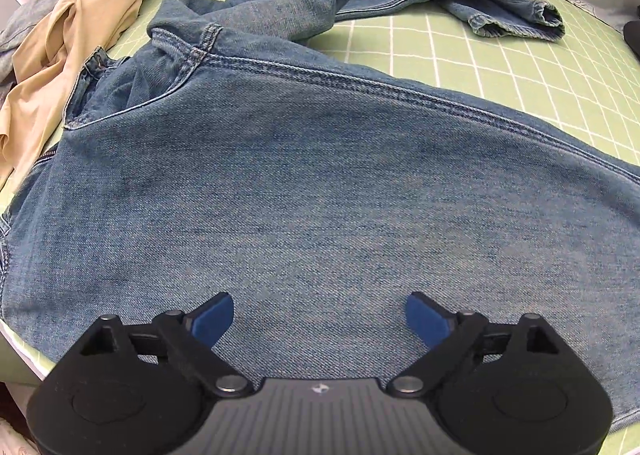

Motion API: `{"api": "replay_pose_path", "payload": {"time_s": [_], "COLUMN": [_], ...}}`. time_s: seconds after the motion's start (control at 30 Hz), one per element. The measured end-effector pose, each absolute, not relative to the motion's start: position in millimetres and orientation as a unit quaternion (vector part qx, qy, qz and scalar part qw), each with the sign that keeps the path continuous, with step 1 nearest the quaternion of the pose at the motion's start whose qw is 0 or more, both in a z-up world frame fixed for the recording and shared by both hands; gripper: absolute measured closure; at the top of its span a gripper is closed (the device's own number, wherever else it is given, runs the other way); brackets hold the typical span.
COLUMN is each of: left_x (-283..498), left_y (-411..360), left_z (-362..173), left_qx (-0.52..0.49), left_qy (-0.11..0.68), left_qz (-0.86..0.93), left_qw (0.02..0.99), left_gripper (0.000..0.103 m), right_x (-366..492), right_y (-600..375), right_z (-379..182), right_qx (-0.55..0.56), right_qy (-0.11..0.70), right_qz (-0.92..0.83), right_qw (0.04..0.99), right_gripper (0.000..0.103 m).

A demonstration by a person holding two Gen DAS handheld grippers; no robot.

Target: Fold clothes

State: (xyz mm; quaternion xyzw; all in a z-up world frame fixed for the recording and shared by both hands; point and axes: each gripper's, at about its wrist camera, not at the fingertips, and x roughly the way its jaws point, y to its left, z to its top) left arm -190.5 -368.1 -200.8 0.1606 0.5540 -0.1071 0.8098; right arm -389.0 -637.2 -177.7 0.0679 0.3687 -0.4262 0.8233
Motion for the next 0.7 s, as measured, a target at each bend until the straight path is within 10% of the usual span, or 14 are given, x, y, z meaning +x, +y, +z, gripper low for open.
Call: {"api": "replay_pose_path", "payload": {"time_s": [0.27, 0.47, 0.7], "left_x": [-188.1, -186.4, -186.7], "left_y": [-364.6, -362.6, -363.3], "left_z": [-202.9, -204.0, -205.9], "left_qx": [0.156, 0.14, 0.14], "left_qy": [0.555, 0.564, 0.566], "left_qz": [-0.106, -0.098, -0.094], "left_qw": [0.81, 0.808, 0.807], "left_gripper": [0.0, 0.0, 0.0], "right_x": [-342.9, -341.9, -350.0], "right_y": [-618.3, -650.7, -716.6], "right_z": [-195.4, -194.0, -165.7], "right_qx": [0.029, 0.062, -0.015], "right_qy": [0.405, 0.413, 0.38], "right_qz": [-0.331, -0.335, -0.442], "right_qw": [0.852, 0.844, 0.813], "right_gripper": [0.02, 0.08, 0.085]}}
